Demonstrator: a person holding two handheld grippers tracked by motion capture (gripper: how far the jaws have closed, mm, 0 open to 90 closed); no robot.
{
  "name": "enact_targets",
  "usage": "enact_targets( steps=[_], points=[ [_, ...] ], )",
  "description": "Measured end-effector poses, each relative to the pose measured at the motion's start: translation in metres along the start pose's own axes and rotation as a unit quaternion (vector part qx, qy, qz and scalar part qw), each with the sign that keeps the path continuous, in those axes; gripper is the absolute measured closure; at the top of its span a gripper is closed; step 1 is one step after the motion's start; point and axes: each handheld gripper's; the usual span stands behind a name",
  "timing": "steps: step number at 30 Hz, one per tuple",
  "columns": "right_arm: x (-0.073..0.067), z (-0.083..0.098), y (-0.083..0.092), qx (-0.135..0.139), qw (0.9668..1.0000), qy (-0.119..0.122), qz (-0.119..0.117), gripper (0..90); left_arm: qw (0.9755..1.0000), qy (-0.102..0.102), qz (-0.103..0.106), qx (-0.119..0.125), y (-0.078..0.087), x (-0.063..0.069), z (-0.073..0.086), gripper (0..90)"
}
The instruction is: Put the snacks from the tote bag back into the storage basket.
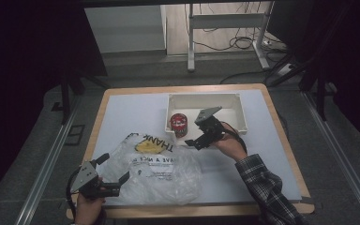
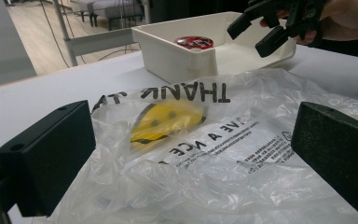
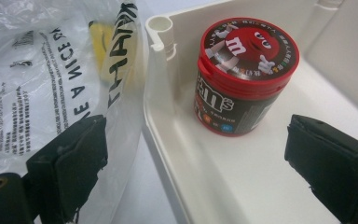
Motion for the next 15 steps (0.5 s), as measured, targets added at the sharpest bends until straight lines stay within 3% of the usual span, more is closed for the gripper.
enact_targets(
  steps=[15],
  points=[
    [-0.009,0.006,0.014,0.004,1.0000,0.002,0.006,6.3,1.0000,-0.001,0.000,0.002,0.000,0.001,-0.001,0.0]
  ],
)
Point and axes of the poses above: each handheld gripper's, and its own axes: y roughly backward along the jaws, z roughly out of its underside, x roughly to its right, and after that the axes turned 4 degrees about y, right-handed
